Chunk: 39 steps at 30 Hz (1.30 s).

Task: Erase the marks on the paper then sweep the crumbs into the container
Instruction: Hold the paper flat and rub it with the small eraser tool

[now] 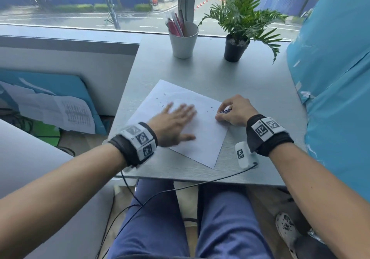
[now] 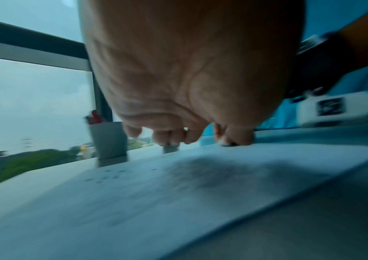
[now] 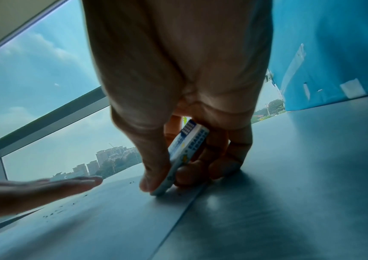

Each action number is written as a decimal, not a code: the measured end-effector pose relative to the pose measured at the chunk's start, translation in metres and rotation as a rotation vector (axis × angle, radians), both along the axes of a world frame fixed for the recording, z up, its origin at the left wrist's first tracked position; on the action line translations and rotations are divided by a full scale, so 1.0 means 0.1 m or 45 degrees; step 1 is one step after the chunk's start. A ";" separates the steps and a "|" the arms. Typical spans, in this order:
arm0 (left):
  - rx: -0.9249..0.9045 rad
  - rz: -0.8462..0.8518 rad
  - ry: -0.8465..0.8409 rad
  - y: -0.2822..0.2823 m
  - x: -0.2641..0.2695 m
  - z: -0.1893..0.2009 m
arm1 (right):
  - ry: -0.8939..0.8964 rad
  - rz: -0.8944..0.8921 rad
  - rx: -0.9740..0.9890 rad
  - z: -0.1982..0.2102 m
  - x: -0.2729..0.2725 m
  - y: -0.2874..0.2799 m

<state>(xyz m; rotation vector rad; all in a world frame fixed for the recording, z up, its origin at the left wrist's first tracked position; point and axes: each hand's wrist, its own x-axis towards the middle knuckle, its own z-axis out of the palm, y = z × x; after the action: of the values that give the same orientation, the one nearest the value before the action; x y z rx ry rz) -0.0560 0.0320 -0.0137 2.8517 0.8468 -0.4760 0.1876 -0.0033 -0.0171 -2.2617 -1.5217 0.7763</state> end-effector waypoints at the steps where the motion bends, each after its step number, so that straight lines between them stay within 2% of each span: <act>1: -0.124 -0.179 -0.029 -0.17 0.02 -0.01 | -0.005 0.008 0.008 -0.01 0.01 0.00; 2: -0.230 -0.313 -0.032 -0.31 0.03 -0.03 | -0.010 0.015 0.011 -0.01 0.01 -0.01; 4: -0.352 -0.355 0.004 -0.39 0.03 -0.10 | -0.004 0.022 0.004 -0.01 0.02 -0.01; 11: -0.249 0.117 0.050 0.48 -0.30 -0.16 | -0.002 0.038 -0.006 -0.01 0.02 0.00; 14: -0.213 0.342 0.077 0.63 -0.36 -0.14 | -0.006 0.045 -0.018 0.00 0.04 -0.01; 16: -0.107 0.450 0.115 0.58 -0.31 -0.13 | 0.004 0.030 -0.052 0.03 0.10 -0.04; 18: -0.028 0.362 0.074 0.38 -0.20 -0.11 | 0.009 0.056 -0.112 0.09 0.20 -0.10; 21: -0.108 -0.112 -0.022 -0.02 0.01 -0.09 | 0.005 0.121 -0.191 0.16 0.37 -0.17; 23: -0.228 -0.301 -0.002 -0.19 0.08 -0.13 | -0.003 0.144 -0.228 0.18 0.44 -0.19; 25: -0.288 -0.307 0.004 -0.13 0.00 -0.18 | 0.001 0.153 -0.243 0.18 0.47 -0.18; 27: -0.247 -0.207 -0.003 0.08 -0.18 -0.19 | -0.014 0.162 -0.236 0.18 0.47 -0.17; 32: -0.103 0.330 0.151 0.54 -0.51 -0.15 | -0.052 0.160 -0.257 0.18 0.44 -0.12; 34: 0.001 0.418 0.155 0.47 -0.43 -0.12 | -0.090 0.163 -0.271 0.18 0.43 -0.10; 36: 0.000 0.220 0.056 0.26 -0.23 -0.09 | -0.133 0.160 -0.285 0.19 0.41 -0.09; 39: -0.197 -0.179 -0.004 -0.14 0.09 -0.11 | -0.165 0.154 -0.296 0.21 0.38 -0.09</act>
<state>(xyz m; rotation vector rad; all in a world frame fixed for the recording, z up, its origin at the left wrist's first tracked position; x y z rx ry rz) -0.0472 0.0176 -0.0244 2.7783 0.5838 -0.5289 0.2258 -0.0120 0.0042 -2.4465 -1.7208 0.8980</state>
